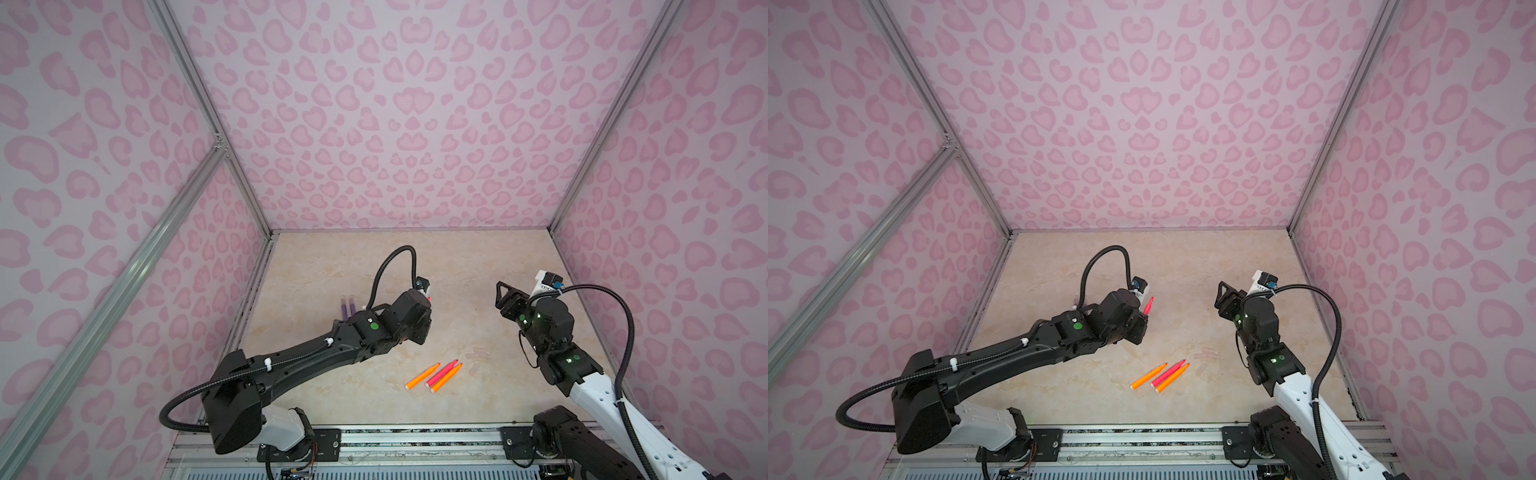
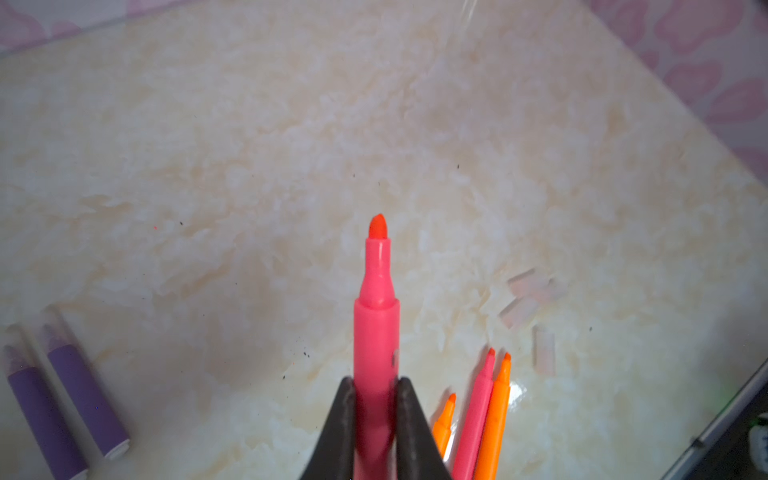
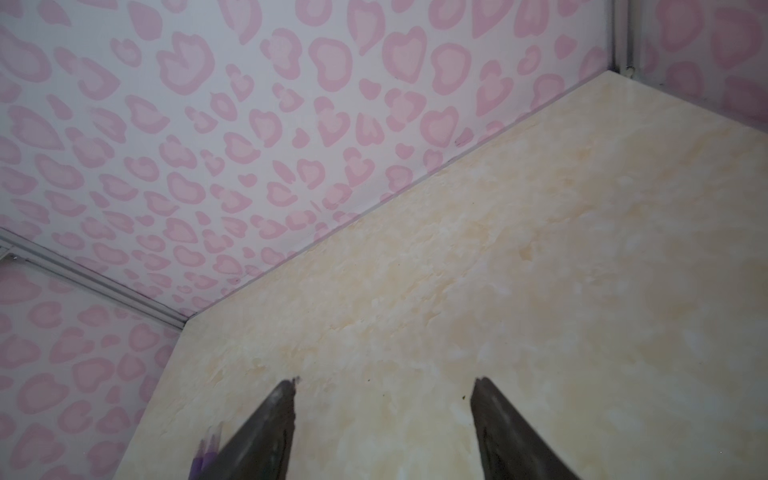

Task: Insert the pens into the pen caps
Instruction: 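Lift the pink highlighter upright with the left gripper, then bring the right gripper toward the pink highlighter tip held by the left gripper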

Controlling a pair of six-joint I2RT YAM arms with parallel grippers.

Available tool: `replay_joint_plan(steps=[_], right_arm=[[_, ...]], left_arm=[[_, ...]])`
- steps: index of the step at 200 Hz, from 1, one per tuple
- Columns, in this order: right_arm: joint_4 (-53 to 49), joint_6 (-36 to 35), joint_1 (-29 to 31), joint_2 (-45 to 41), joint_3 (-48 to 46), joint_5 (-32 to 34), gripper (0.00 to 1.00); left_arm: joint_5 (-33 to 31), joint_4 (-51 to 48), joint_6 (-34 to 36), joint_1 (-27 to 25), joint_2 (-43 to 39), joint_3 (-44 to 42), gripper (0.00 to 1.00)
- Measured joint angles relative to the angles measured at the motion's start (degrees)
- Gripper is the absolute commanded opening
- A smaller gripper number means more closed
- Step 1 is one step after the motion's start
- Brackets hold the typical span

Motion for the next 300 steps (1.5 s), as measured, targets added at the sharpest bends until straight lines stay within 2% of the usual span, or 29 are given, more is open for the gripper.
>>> replay_joint_plan(steps=[22,53,81,117,150,189,262,300], right_arm=[[2.9,0.6,7.0,-0.1,-0.5,1.5,0.69],[5.7,1.0,15.8,3.0,-0.3,4.0,0.68],[7.7,-0.1,24.7,9.5,3.9,6.3,0.67],[8.9,-0.6,29.9,19.9,10.1,6.7,0.63],[7.8,-1.2,32.5,24.2,14.7,5.3,0.64],[8.2,-0.6,33.6,26.5,14.4,6.2,0.59],[11.0,2.8,33.9,25.6,10.5,6.5,0.56],[13.2,4.0,34.0,25.7,10.3,6.1,0.46]], left_arm=[[-3.4,8.5,-0.7,-0.1,-4.9,-7.9,0.03],[-8.6,14.7,1.0,-0.1,-6.1,-16.5,0.03],[-9.2,17.6,2.1,-0.1,-6.3,-17.6,0.03],[-8.0,20.7,2.7,-0.2,-7.0,-17.7,0.03],[-6.0,21.0,2.7,-0.2,-6.4,-17.6,0.03],[-4.2,20.6,3.4,-0.2,-6.4,-17.6,0.03],[-1.1,22.4,4.1,-0.2,-8.6,-18.4,0.03],[0.2,23.5,4.6,-0.3,-9.2,-18.9,0.03]])
